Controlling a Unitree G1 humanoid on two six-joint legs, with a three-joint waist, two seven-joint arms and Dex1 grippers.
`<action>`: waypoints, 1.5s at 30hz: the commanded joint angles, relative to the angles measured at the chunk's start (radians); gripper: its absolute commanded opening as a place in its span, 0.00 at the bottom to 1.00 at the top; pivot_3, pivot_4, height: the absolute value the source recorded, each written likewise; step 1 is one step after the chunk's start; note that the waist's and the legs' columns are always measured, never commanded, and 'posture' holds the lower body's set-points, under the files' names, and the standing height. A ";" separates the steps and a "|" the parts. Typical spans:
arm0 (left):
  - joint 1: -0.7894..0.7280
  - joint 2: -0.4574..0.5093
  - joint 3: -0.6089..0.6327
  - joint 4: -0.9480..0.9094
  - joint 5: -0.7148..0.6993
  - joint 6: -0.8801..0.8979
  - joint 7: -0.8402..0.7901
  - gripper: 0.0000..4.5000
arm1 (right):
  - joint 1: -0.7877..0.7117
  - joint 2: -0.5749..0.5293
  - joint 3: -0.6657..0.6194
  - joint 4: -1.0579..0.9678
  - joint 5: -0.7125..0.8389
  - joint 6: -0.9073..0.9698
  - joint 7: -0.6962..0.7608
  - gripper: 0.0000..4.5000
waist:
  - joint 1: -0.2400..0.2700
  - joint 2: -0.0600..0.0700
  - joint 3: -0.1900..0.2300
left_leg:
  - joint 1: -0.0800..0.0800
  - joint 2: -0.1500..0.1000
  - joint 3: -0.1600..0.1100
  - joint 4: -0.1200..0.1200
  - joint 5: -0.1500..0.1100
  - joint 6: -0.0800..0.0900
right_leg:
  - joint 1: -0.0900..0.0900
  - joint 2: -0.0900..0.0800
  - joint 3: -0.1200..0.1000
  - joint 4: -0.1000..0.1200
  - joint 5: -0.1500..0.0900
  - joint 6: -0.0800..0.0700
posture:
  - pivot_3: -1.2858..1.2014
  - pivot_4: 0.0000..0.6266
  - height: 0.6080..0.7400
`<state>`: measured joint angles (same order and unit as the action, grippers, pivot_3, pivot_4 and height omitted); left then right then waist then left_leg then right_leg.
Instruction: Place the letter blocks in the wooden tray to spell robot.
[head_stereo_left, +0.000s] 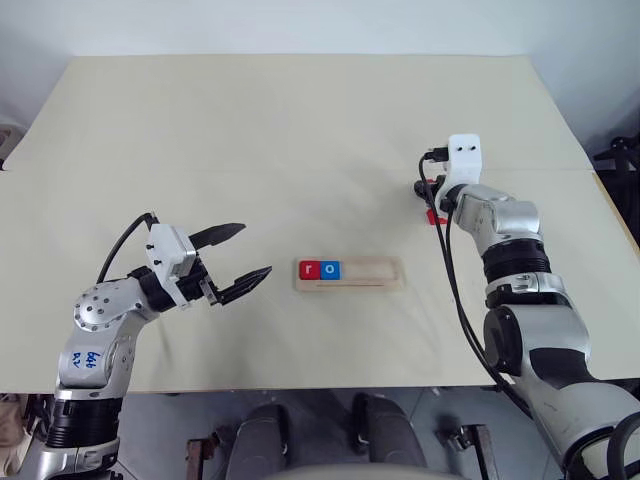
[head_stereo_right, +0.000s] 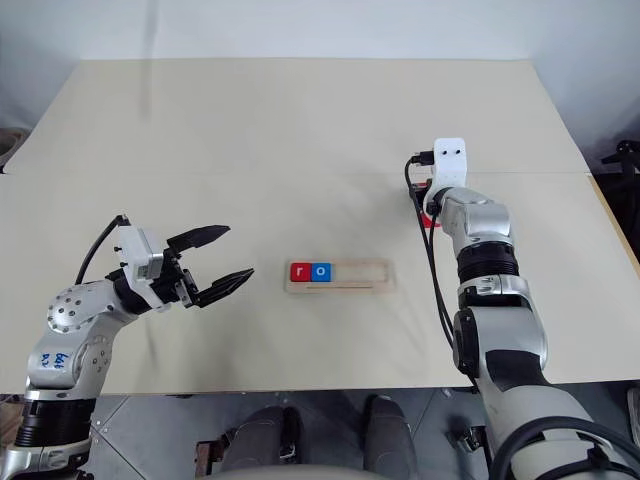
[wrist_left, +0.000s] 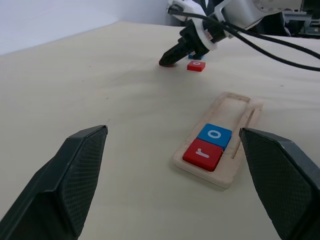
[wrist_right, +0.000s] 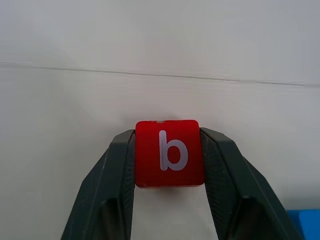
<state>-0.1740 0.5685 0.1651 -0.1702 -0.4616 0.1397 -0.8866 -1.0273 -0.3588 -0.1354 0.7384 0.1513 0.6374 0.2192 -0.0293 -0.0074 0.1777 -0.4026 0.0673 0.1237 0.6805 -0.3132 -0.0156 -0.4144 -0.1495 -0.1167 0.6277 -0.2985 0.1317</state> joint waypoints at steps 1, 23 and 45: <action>-0.038 -0.004 -0.019 0.025 0.004 -0.026 -0.024 1.00 | 0.050 -0.047 -0.034 -0.281 0.044 0.149 0.010 0.33 | 0.002 0.000 0.000 | 0.000 0.000 0.000 0.000 0.000 0.000 | 0.000 0.000 0.000 0.000 0.000 0.000 | 0.52 0.24 1.00; -0.167 -0.006 -0.083 0.190 0.008 -0.056 -0.171 1.00 | 0.684 0.189 -0.206 -1.436 0.104 0.900 -0.145 0.63 | 0.002 0.001 -0.001 | -0.001 -0.001 -0.001 -0.001 0.000 0.000 | -0.001 0.000 0.000 -0.001 0.000 0.000 | 0.52 0.24 1.00; -0.109 -0.003 -0.101 0.131 -0.008 -0.138 -0.278 1.00 | 0.362 -0.580 0.280 -0.278 0.002 -0.500 1.177 1.00 | 0.000 -0.001 0.000 | 0.002 -0.001 0.001 0.001 -0.001 0.002 | 0.002 0.000 0.002 -0.005 0.002 0.003 | 0.52 0.24 1.00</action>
<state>-0.2890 0.5630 0.0609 0.0047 -0.4538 0.0094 -1.1561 -0.6460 -0.9441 0.1235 0.3989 0.1744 0.2098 1.3341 -0.0290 -0.0083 0.1781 -0.4003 0.0664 0.1251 0.6816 -0.3142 -0.0136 -0.4119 -0.1491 -0.1153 0.6228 -0.2962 0.1346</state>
